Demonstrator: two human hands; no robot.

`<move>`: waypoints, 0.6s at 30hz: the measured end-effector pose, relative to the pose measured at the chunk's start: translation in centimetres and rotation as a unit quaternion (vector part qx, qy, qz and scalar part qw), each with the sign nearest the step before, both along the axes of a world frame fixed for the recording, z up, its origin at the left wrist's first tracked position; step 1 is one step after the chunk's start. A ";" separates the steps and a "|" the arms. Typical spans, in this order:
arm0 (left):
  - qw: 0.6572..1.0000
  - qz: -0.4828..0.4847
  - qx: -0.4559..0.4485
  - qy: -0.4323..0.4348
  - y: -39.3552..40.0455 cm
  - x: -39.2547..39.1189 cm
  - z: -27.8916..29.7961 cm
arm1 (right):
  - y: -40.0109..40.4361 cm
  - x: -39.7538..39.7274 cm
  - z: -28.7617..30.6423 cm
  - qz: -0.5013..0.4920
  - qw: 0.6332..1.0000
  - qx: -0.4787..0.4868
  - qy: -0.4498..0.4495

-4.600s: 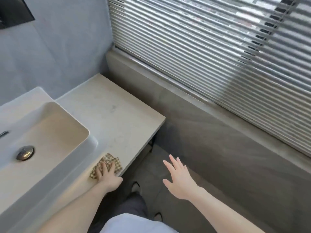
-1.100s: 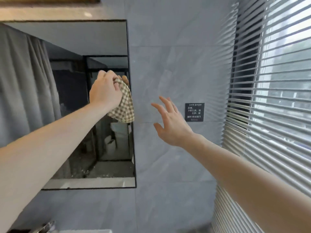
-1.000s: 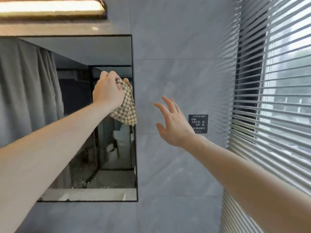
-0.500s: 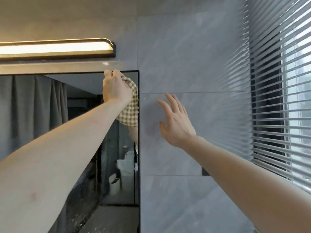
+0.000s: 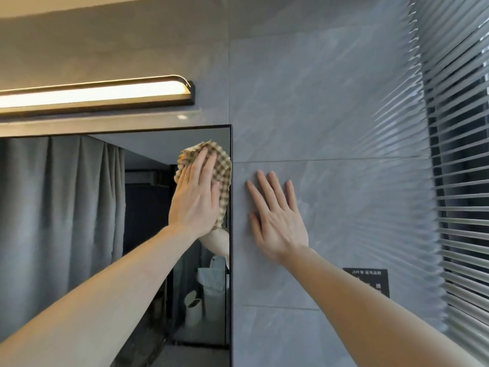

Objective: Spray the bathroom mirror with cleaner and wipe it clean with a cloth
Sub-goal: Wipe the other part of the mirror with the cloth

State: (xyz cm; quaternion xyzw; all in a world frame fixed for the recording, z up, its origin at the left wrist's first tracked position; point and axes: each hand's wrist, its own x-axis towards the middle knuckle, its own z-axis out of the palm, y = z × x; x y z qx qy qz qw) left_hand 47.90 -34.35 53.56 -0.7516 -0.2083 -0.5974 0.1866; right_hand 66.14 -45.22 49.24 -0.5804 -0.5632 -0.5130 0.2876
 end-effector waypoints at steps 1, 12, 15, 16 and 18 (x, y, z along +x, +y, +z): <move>1.000 0.015 -0.001 0.014 0.3 -0.1 0.3 | 0.1 0.0 -0.1 -0.006 1.000 0.006 -0.003; 0.993 0.101 -0.026 -0.059 3.4 -0.4 5.8 | 1.0 0.4 -0.5 -0.022 0.999 0.035 -0.025; 0.979 0.127 -0.088 -0.131 6.4 -3.1 6.2 | 1.2 0.6 -0.6 -0.022 0.999 0.040 -0.028; 0.974 0.131 -0.109 -0.150 7.5 -4.2 6.2 | 1.3 0.6 -0.6 -0.021 0.999 0.042 -0.028; 0.963 0.135 -0.151 -0.176 8.5 -5.9 5.9 | 1.5 0.6 -0.7 -0.020 0.998 0.047 -0.029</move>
